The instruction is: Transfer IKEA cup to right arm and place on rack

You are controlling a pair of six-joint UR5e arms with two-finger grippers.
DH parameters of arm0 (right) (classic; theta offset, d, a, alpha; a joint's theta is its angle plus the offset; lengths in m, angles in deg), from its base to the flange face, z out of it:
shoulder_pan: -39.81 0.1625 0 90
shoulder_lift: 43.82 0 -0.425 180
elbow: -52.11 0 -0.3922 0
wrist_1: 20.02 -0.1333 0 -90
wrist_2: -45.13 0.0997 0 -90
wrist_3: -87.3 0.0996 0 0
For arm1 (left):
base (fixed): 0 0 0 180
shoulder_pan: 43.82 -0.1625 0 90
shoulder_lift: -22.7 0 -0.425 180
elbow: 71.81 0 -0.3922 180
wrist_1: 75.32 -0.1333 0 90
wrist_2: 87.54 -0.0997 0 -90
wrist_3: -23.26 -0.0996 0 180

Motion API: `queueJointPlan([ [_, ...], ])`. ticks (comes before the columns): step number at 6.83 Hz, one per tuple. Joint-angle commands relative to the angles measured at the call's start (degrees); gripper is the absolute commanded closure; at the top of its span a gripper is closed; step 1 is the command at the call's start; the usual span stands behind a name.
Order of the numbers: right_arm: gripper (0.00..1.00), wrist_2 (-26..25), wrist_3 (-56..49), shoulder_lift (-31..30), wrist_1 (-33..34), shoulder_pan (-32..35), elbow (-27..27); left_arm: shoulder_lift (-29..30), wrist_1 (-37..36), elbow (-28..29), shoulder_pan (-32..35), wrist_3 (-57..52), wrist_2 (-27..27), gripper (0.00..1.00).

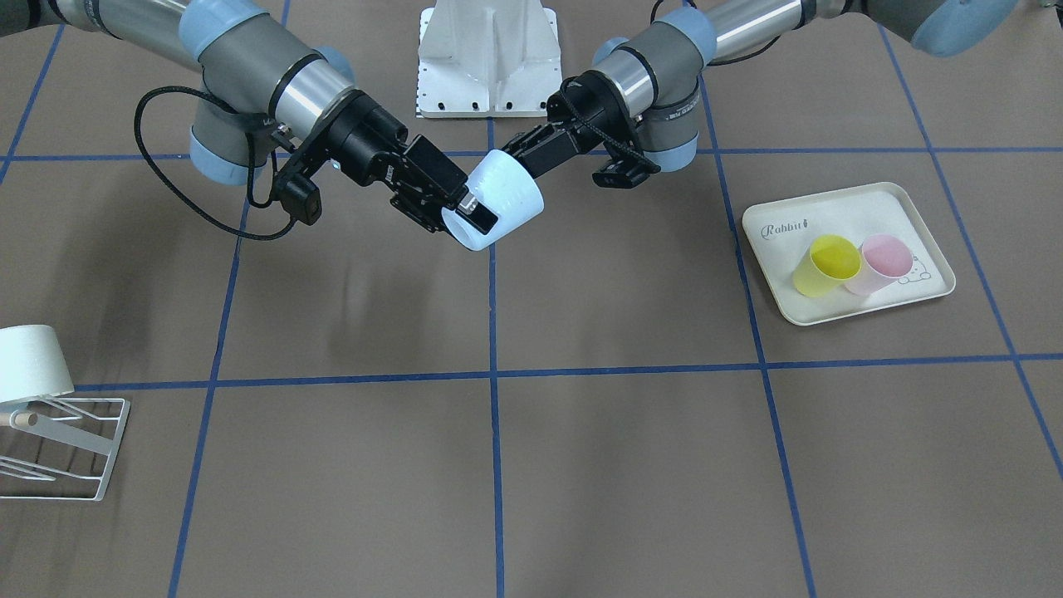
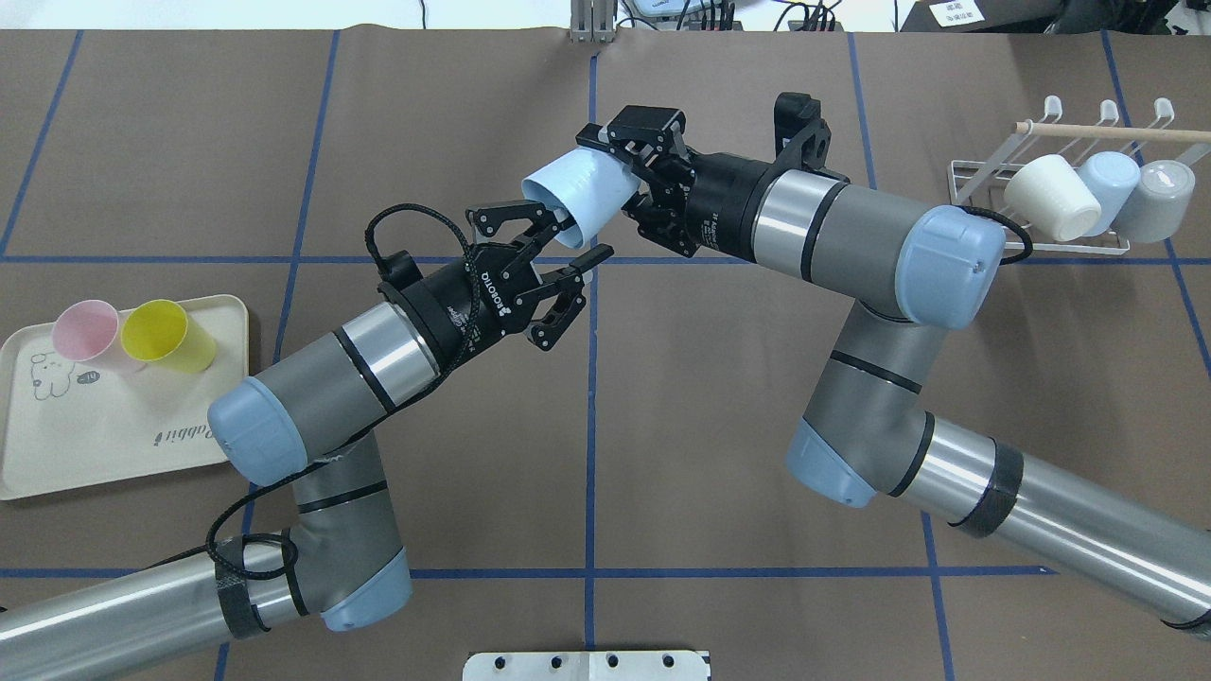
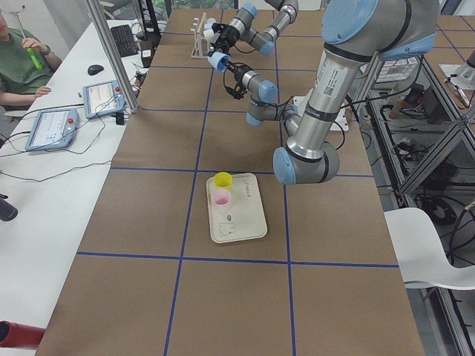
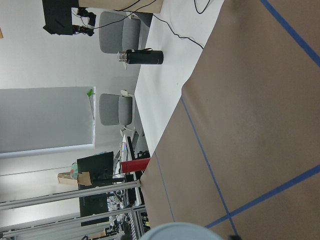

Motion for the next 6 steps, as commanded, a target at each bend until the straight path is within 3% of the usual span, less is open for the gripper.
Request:
queueJointPlan([
  [1,1.00,0.27,-0.93,-0.13,-0.03,1.51,-0.02,-0.35,-0.03,-0.09,0.25,-0.18,0.03,0.00],
  [3,1.00,0.62,-0.94,-0.92,0.06,6.94,0.06,-0.44,0.06,-0.27,0.77,-0.26,0.12,0.00],
  [4,1.00,3.15,-1.11,-2.93,0.23,12.97,0.33,-0.52,0.06,-0.70,1.13,-2.79,0.38,0.00],
  [6,1.00,9.22,-12.98,-5.31,1.55,25.37,3.04,-0.61,-2.21,-0.88,1.13,-10.60,0.56,0.00],
])
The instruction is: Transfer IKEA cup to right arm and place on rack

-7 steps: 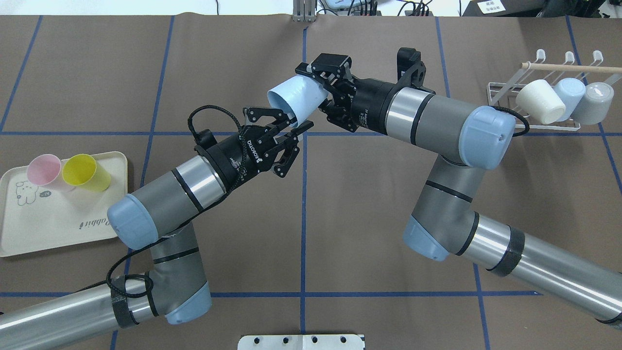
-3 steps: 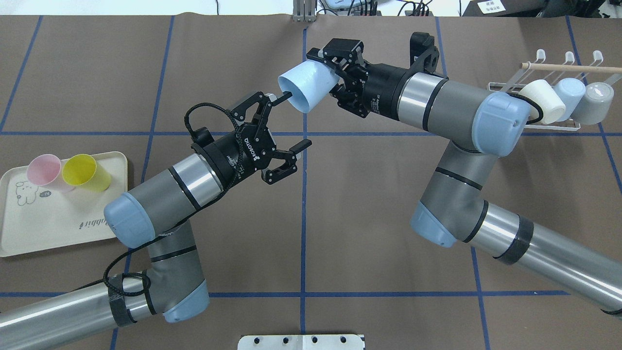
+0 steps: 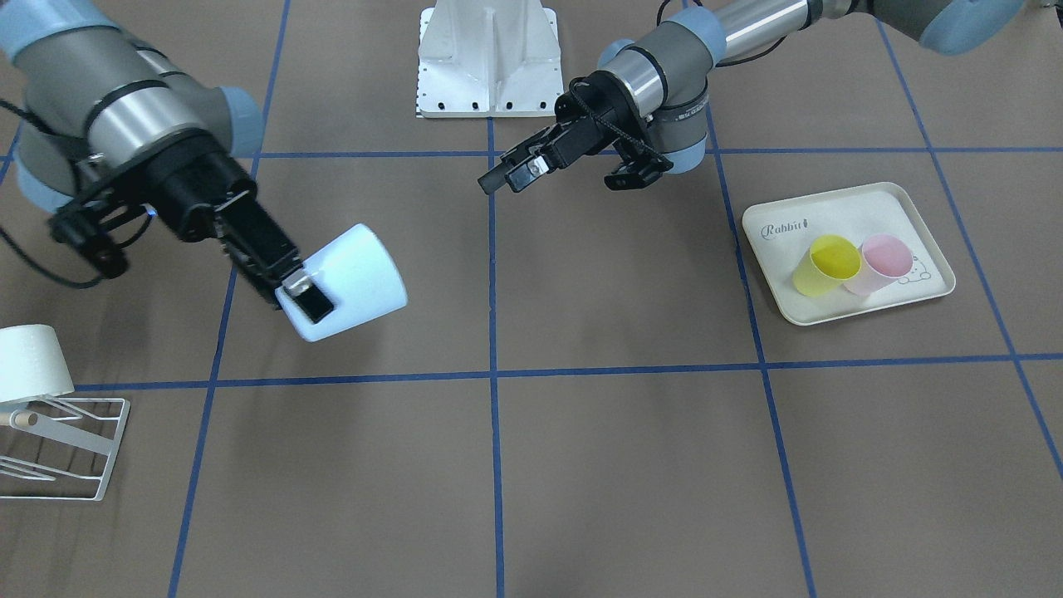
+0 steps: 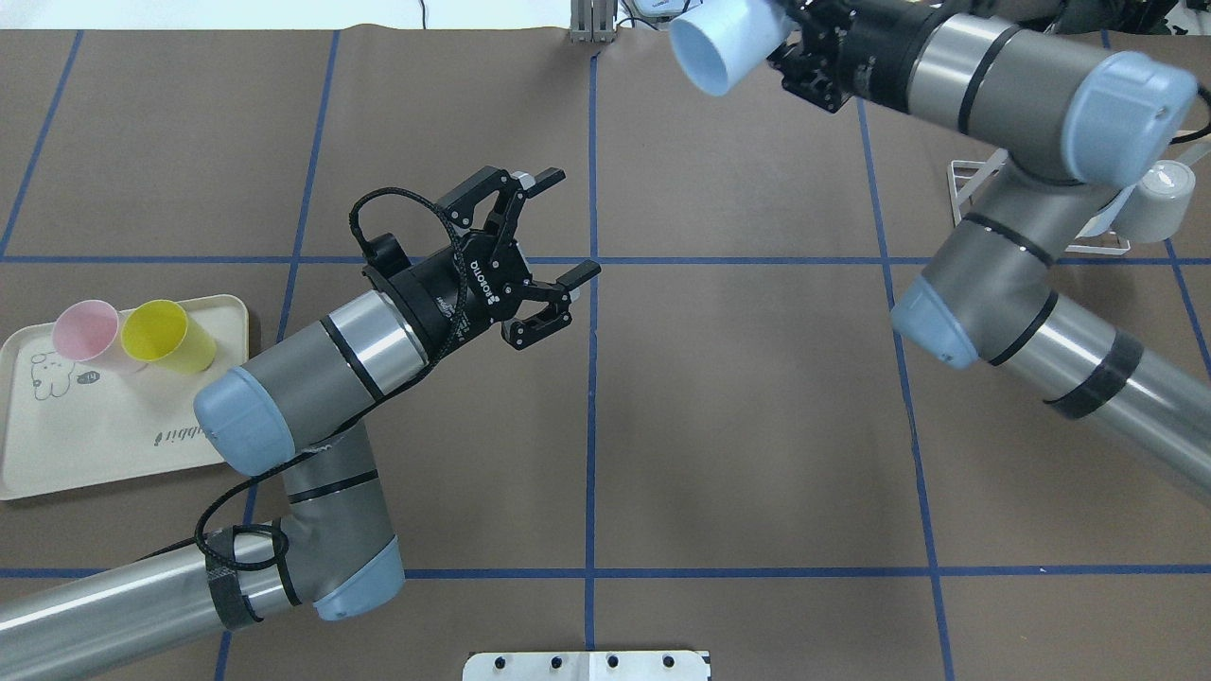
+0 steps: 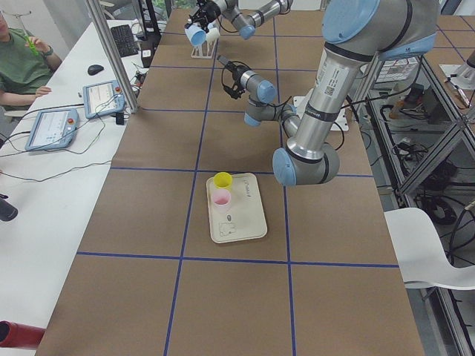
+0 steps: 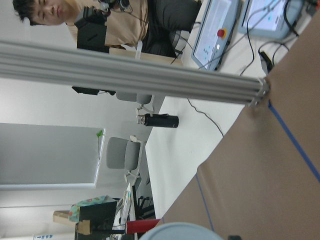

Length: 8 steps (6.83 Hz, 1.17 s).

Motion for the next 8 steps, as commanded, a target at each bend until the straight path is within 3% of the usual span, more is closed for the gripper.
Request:
queueJointPlan([
  [1,1.00,3.17,-16.15,-1.52,5.83,9.55,1.76,-0.05,-3.43,-0.18,0.05,-9.34,0.04,0.00],
  [3,1.00,2.29,-28.56,-4.13,12.63,13.86,1.68,-1.97,-10.26,-2.36,0.05,-16.49,0.21,0.00],
  [4,1.00,-1.36,-35.59,-6.41,14.48,15.02,2.03,-3.46,-14.65,-5.68,0.14,-20.77,0.99,0.00],
  [6,1.00,-7.61,-51.58,-12.73,17.04,16.78,2.03,-5.49,-33.39,-16.12,1.45,-30.01,3.10,0.00],
  [8,1.00,-15.60,-64.26,-16.09,17.14,16.79,5.17,-5.58,-44.98,-21.34,5.74,-30.13,9.94,0.00],
])
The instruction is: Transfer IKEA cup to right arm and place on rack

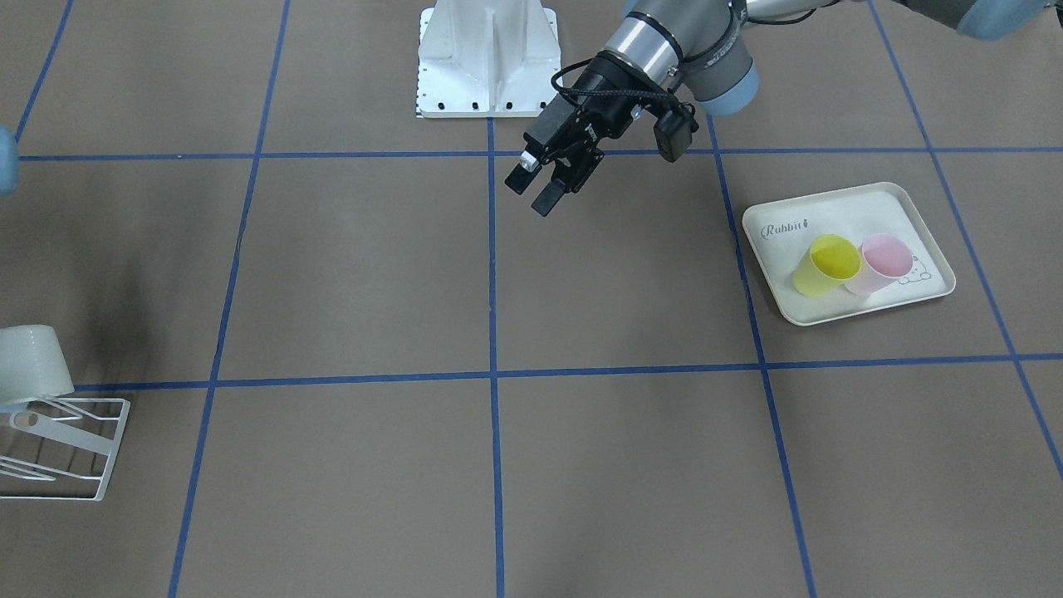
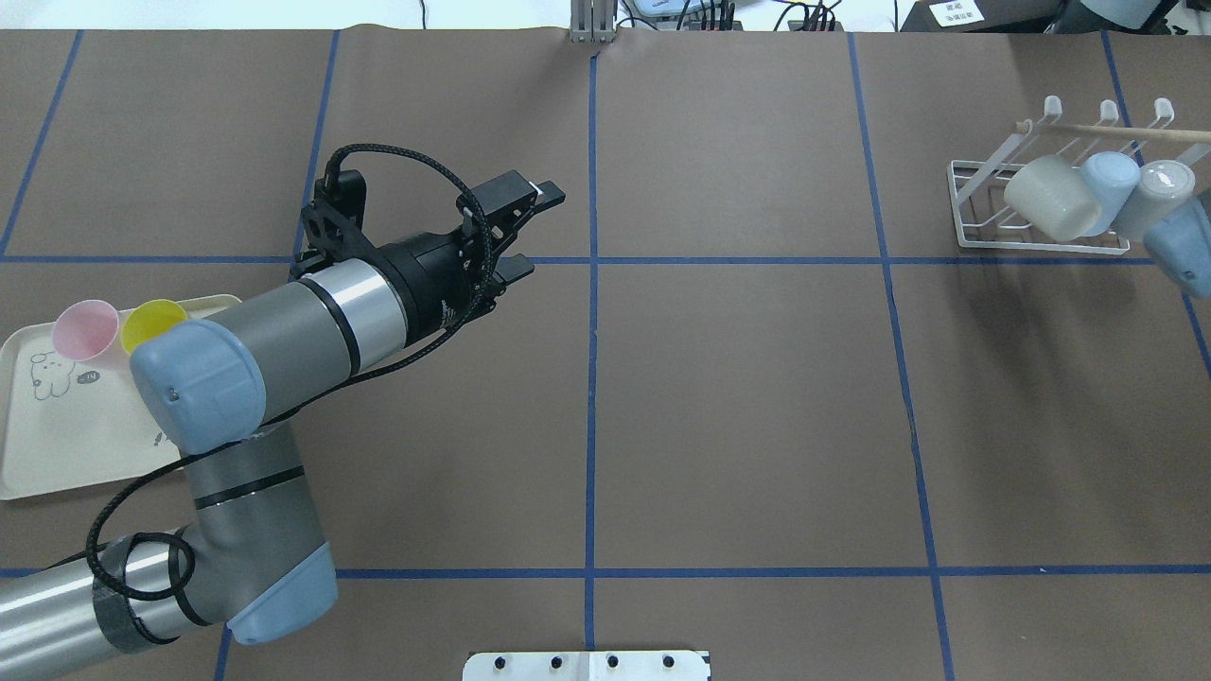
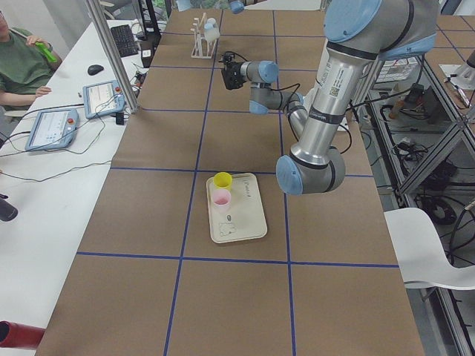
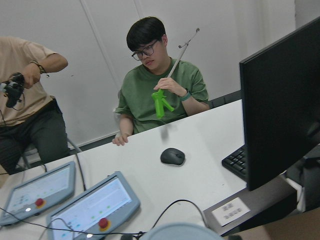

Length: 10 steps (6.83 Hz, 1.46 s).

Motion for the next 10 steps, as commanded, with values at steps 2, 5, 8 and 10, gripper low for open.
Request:
queueJointPlan([
  [2,1.00,-5.68,-7.83,-2.50,-0.39,0.03,6.68,-0.16,-7.75,-2.99,2.49,-0.53,3.88,0.00],
  [5,1.00,-6.92,-8.09,-0.66,-0.48,-0.15,11.08,-0.42,-7.66,-2.99,2.40,-0.53,3.97,0.00],
  [8,1.00,-6.83,-8.18,-0.74,-0.22,-1.02,11.63,-0.77,-7.48,-3.08,2.40,-0.53,4.06,0.00],
  [10,1.00,-6.74,-8.18,-0.74,-0.31,-2.43,13.46,-0.77,-7.48,-3.08,2.40,-0.53,4.06,0.00],
])
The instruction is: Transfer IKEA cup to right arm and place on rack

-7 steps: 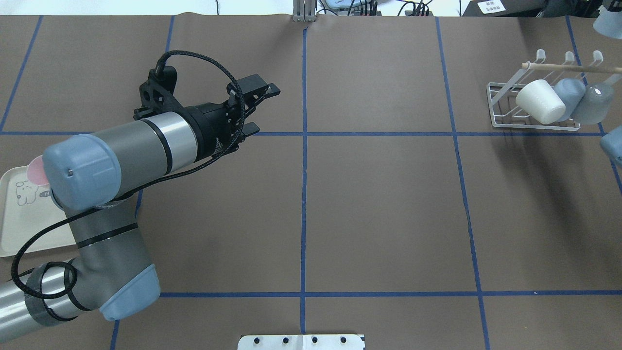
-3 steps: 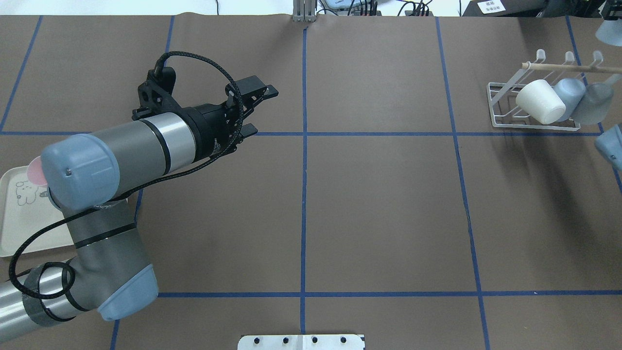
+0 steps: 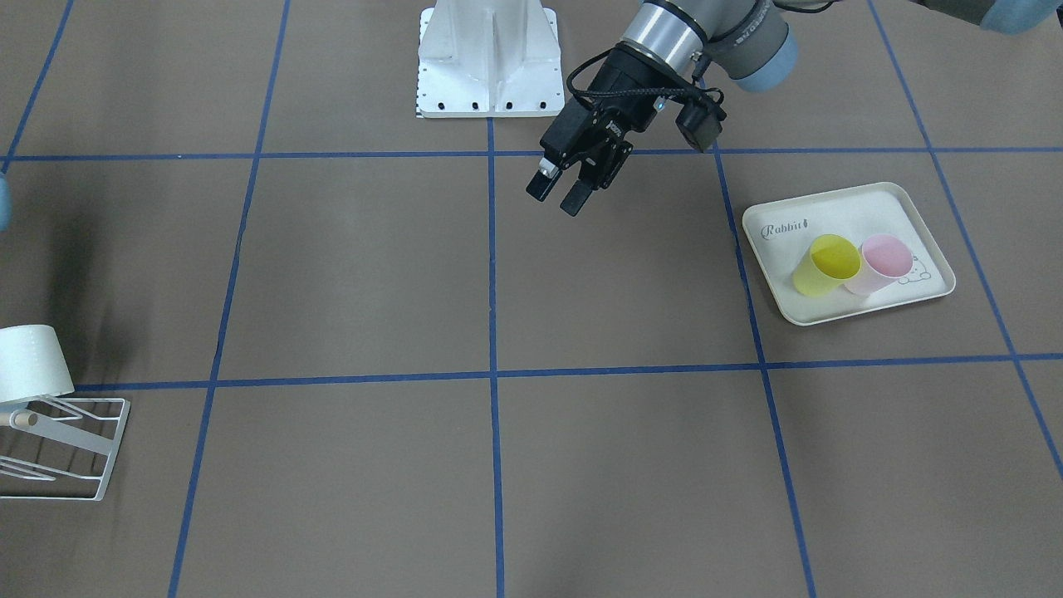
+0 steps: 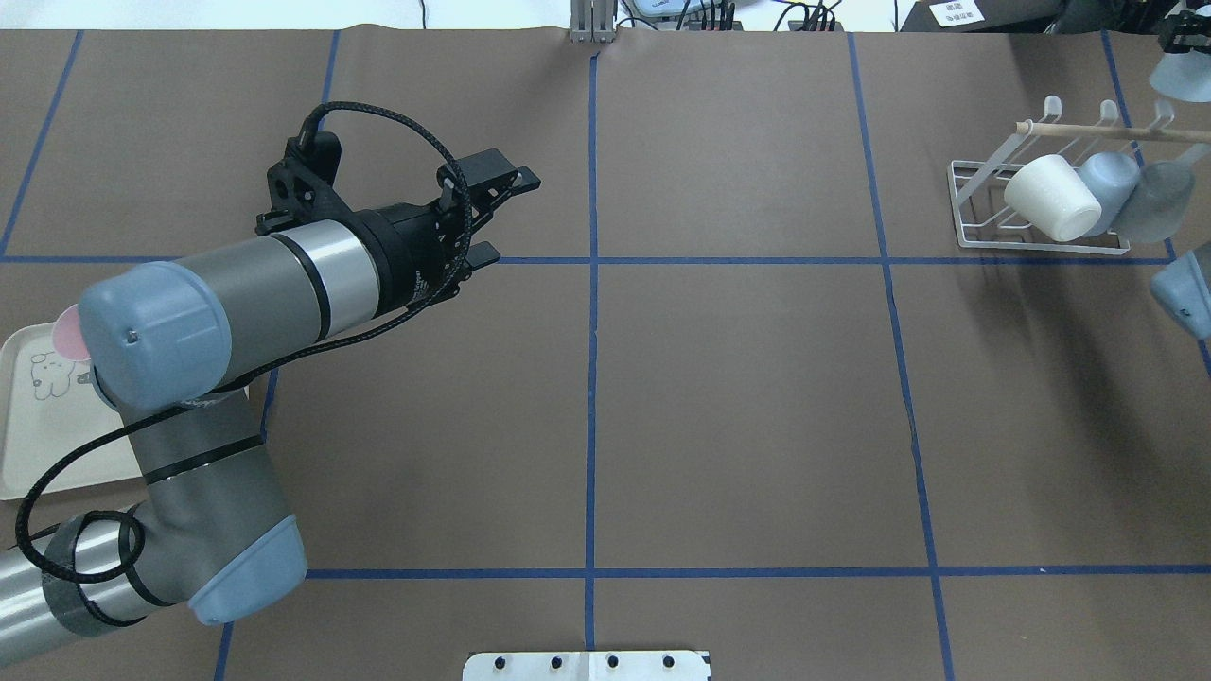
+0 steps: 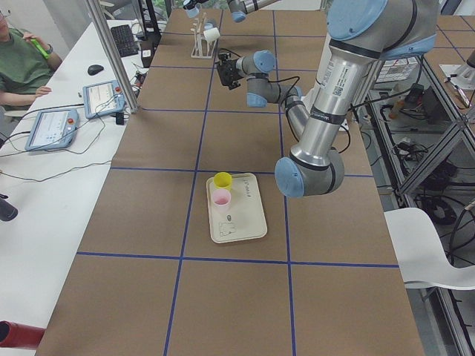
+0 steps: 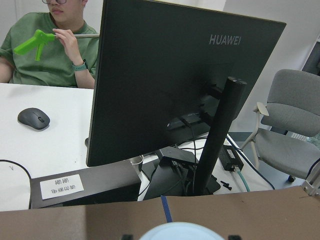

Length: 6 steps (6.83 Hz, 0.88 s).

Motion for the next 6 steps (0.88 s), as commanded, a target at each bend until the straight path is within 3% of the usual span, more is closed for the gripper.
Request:
queueJointPlan([
  [1,1.00,0.07,-0.01,-0.02,-0.02,-1.11,1.12,0.00,0.00,0.00,0.00,0.00,0.00,0.00],
  [6,1.00,0.33,0.08,-0.81,0.07,-1.29,1.64,0.00,0.09,0.00,-0.44,0.09,0.00,0.00],
])
